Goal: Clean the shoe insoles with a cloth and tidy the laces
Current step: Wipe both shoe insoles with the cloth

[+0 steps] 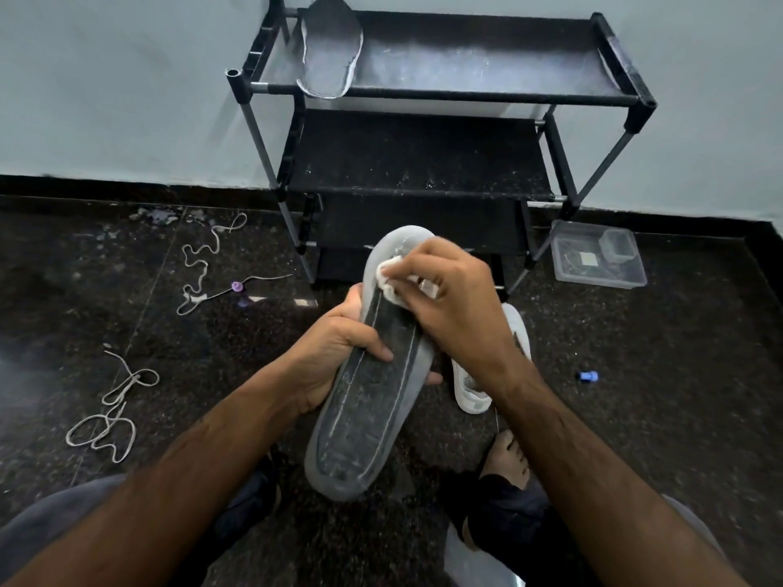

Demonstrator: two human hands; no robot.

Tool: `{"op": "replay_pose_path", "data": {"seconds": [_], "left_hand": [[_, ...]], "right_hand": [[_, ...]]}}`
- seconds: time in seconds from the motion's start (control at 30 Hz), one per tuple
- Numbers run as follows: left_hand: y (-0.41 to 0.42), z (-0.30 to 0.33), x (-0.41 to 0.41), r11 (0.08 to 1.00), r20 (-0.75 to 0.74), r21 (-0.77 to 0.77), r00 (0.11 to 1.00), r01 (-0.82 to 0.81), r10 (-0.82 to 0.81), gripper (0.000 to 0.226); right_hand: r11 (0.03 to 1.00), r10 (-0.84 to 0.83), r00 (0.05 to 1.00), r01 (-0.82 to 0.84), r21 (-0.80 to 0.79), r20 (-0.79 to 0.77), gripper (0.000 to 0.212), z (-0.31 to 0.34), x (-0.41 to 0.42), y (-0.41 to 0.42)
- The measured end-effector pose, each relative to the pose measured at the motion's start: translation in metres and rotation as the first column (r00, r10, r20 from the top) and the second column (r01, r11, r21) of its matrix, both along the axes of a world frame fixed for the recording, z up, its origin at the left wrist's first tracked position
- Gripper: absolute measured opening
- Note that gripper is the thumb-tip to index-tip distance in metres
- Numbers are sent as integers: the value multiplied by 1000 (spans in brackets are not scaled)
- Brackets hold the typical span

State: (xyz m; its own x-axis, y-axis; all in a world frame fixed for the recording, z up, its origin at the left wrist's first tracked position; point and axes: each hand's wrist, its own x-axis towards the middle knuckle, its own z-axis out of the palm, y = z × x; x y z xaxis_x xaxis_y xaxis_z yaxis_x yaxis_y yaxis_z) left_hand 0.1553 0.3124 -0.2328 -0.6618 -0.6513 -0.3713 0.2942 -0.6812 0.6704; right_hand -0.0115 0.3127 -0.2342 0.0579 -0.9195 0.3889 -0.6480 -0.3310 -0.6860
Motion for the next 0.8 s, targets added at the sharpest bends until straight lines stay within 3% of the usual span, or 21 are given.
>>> {"op": "replay_pose_path", "data": {"seconds": [0.1, 0.27, 0.47, 0.6, 0.67, 0.8], "left_hand": [[0, -4, -1, 1000, 75, 6, 997, 11, -11, 74], [-8, -8, 8, 982, 205, -189, 977, -16, 56, 72], [3, -11, 1, 982, -27, -178, 997, 64, -70, 90], [-6, -13, 4, 986, 21, -161, 999, -34, 38, 89], [-8, -13, 7, 983, 75, -175, 995, -49, 63, 87], [-4, -11, 4, 983, -62, -181, 998, 11, -23, 96]], "right_hand": [[995, -96, 995, 96, 13, 20, 14, 2, -3, 0], [992, -126, 992, 126, 12, -16, 21, 3, 1, -2], [986, -164, 986, 164, -6, 17, 23, 5, -3, -2], [974, 213, 977, -215, 69, 26, 19, 4, 6, 3], [954, 289, 957, -288, 79, 1, 16, 2, 10, 3], [997, 68, 995, -71, -41, -67, 13, 2, 3, 1]]}}
